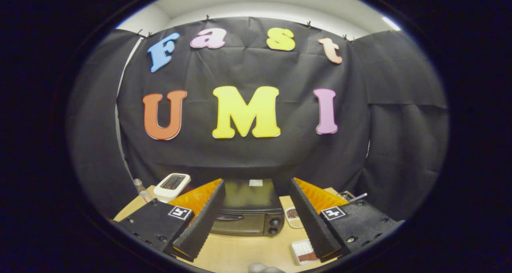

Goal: Open the toaster oven, put the food inside, and close the toaster oven door.

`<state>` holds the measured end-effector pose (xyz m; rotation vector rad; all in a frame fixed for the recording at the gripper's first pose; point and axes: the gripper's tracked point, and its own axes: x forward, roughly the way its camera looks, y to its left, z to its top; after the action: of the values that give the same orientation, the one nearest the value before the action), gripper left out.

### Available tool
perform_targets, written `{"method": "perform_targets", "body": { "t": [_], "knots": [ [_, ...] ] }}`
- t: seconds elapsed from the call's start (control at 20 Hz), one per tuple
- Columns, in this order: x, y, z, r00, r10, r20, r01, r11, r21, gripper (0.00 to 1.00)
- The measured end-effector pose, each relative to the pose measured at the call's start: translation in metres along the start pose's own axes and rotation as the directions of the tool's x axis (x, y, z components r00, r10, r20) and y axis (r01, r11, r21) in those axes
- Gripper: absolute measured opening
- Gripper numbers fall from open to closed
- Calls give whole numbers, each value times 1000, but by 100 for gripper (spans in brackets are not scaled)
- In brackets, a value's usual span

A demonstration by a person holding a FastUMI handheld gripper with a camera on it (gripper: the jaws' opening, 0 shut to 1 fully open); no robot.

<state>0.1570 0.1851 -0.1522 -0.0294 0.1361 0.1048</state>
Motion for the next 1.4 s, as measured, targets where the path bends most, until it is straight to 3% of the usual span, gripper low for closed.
{"method": "perform_targets", "body": {
  "t": [0.3, 0.7, 1.1, 1.4],
  "knots": [
    [72, 59, -66, 997, 29, -75, -34, 997, -65, 100],
    [106, 64, -129, 975, -9, -221, 1, 999, -33, 100],
    [56, 61, -143, 966, -15, -257, 9, 1000, -23, 100],
    [3, 56, -186, 946, 14, -323, -18, 1000, -9, 100]
  ]
}}
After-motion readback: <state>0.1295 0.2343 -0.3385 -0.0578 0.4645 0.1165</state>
